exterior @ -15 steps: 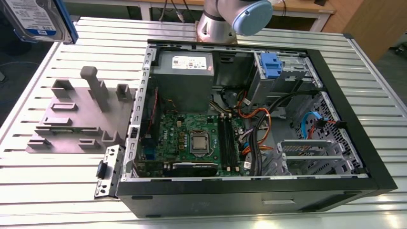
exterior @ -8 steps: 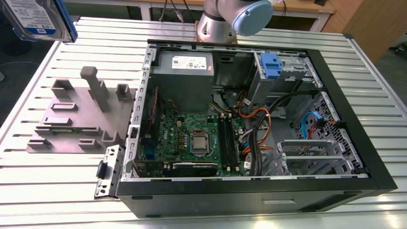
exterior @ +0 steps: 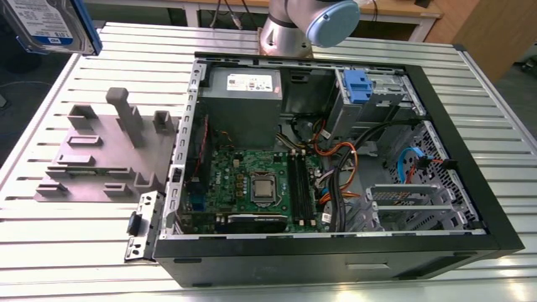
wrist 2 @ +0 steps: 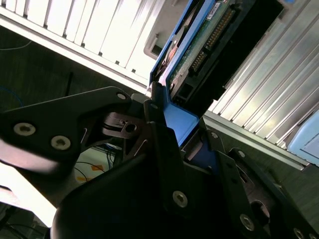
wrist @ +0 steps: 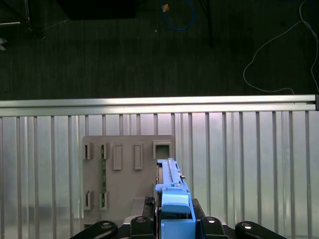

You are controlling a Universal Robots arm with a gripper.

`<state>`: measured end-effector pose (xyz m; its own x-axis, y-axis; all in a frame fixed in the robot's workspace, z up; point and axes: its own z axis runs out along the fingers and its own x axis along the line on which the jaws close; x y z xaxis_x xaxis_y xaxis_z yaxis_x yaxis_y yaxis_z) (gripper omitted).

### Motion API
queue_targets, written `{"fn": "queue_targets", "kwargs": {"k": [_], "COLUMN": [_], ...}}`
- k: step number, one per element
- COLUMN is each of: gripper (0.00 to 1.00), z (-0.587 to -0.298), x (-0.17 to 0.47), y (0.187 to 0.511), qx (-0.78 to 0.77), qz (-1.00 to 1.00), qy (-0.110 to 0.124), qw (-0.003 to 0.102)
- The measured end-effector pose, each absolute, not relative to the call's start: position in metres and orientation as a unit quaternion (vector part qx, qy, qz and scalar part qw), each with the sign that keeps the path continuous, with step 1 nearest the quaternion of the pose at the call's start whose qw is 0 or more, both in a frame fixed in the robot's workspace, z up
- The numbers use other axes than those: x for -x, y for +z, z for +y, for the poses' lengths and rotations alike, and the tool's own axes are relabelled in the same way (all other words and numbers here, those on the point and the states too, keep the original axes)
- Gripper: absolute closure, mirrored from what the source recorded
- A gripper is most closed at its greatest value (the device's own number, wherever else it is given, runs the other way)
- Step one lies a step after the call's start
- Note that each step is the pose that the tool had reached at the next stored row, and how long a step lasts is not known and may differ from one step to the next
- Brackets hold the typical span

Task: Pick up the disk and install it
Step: 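Pick up the disk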

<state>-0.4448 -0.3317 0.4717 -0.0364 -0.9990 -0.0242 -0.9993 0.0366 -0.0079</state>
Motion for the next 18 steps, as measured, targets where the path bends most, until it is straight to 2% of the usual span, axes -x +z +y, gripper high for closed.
{"fn": "queue_targets", "kwargs": {"k": [18], "gripper": [0.64], "z": [-0.3317], "x": [0.4448], "y": [0.4763], "qx": [0.694], "qz": [0.720], "qy": [0.006], "qw": [0.012]}}
